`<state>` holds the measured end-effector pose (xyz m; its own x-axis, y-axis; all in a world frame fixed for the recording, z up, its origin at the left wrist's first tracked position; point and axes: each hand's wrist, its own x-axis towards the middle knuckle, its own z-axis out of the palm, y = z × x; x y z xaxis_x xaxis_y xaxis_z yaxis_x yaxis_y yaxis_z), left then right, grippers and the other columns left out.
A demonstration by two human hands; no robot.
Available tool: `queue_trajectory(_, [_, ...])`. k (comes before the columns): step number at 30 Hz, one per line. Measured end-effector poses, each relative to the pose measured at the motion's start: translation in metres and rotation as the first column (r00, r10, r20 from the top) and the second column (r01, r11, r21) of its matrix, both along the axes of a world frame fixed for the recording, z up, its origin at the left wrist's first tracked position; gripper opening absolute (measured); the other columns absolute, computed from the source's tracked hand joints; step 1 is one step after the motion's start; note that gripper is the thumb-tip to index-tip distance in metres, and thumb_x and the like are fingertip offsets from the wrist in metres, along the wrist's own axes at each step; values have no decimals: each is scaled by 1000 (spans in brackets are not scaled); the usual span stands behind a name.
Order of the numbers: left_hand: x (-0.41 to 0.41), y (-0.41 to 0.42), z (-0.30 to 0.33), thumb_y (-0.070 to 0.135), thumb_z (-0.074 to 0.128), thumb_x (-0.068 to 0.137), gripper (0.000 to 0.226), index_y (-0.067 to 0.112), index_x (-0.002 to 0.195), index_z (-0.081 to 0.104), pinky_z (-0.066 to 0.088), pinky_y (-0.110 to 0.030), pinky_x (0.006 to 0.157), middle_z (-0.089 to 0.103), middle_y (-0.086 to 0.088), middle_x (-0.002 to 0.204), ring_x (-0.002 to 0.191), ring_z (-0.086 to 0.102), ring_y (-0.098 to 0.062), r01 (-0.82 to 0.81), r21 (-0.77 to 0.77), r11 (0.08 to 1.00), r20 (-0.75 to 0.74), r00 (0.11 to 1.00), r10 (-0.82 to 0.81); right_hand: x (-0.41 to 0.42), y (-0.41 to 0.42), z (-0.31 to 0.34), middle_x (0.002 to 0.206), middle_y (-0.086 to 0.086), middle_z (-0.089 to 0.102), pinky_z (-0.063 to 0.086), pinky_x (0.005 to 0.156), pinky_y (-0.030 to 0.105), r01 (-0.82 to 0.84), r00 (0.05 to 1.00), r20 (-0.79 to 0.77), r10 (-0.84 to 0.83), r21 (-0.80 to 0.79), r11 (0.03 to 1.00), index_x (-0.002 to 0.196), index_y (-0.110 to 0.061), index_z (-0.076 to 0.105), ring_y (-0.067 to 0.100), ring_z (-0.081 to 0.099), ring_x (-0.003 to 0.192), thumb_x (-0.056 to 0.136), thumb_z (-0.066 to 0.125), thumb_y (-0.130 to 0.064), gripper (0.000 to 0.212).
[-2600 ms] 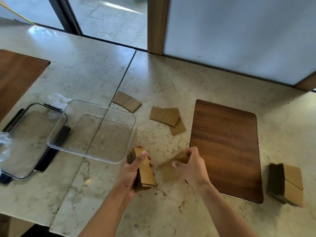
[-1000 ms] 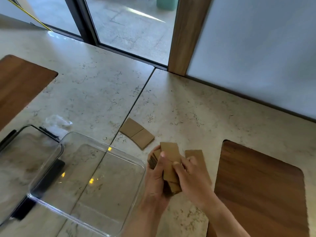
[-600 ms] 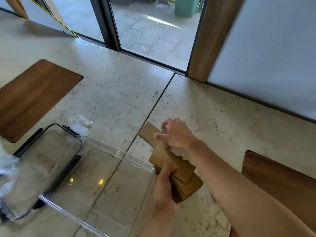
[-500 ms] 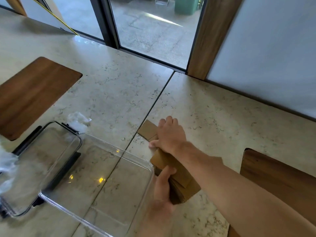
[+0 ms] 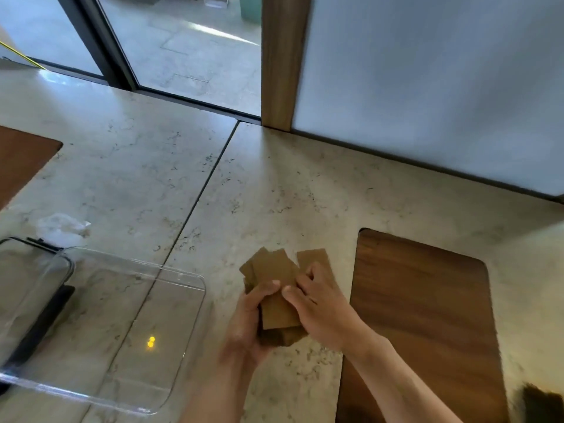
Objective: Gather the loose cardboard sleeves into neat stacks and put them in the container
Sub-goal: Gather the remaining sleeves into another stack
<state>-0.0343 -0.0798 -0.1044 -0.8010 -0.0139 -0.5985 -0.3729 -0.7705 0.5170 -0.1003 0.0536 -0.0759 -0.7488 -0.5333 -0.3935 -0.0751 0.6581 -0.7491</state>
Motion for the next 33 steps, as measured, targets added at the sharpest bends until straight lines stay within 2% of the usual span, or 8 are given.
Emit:
queue_trajectory(4, [15,2,-4,19,77,76,72,-5,140,56,61,-51,82,68,-28,120,96,71,-38,-23,141,990,-11,1000,25,-13,26,-10,118,0,50,51,89,26,394,907,-189,-376,71,916,140,-16,59,7,56,106,98,37,-56,62])
queue_trajectory(7, [19,7,-4,20,77,77,69,-7,137,57,62,-50,71,72,-29,110,85,73,-39,-61,24,998,51,997,60,-7,23,-24,131,8,46,43,104,37,388,898,-387,-209,471,792,136,-16,49,25,45,120,88,59,-70,74])
queue_trajectory(10, [22,6,-1,20,85,70,71,-2,133,61,62,-52,67,73,-32,110,83,74,-42,-93,-30,995,77,992,95,-6,22,-25,118,0,58,51,92,31,437,878,-351,-325,314,843,124,-17,53,19,56,110,88,75,-50,54])
queue_trajectory(13, [26,3,3,20,87,71,68,3,132,63,61,-52,68,73,-35,112,85,75,-43,-103,-40,994,80,991,106,-11,43,-7,99,-4,74,56,59,19,436,900,19,-436,-22,900,124,-19,57,8,72,78,99,69,-29,30])
queue_trajectory(18, [31,-6,18,39,98,62,81,9,131,67,62,-50,67,73,-32,116,92,74,-48,138,-89,986,76,988,-132,-12,95,55,104,-7,79,51,43,23,20,906,418,65,-195,981,127,-58,64,17,74,66,87,77,-53,42])
queue_trajectory(24, [30,18,35,34,94,72,71,0,128,67,63,-45,70,73,-29,110,89,75,-39,518,-35,855,-40,854,-519,-6,80,71,121,-21,56,48,79,18,-331,944,24,330,67,941,134,-53,47,3,58,101,67,94,-34,84])
queue_trajectory(30, [30,50,31,25,90,63,78,4,133,62,62,-52,72,74,-30,113,94,75,-46,440,-219,871,13,894,-448,34,112,57,136,-16,41,54,91,24,245,962,-90,-257,-123,962,155,-52,22,2,53,108,64,93,-55,115])
queue_trajectory(33, [26,81,29,28,86,67,68,5,128,66,62,-53,71,74,-30,111,92,74,-46,195,-230,954,-78,973,-218,76,125,41,144,6,59,58,93,38,692,660,566,-495,-200,694,152,-31,41,20,66,116,66,83,-69,102])
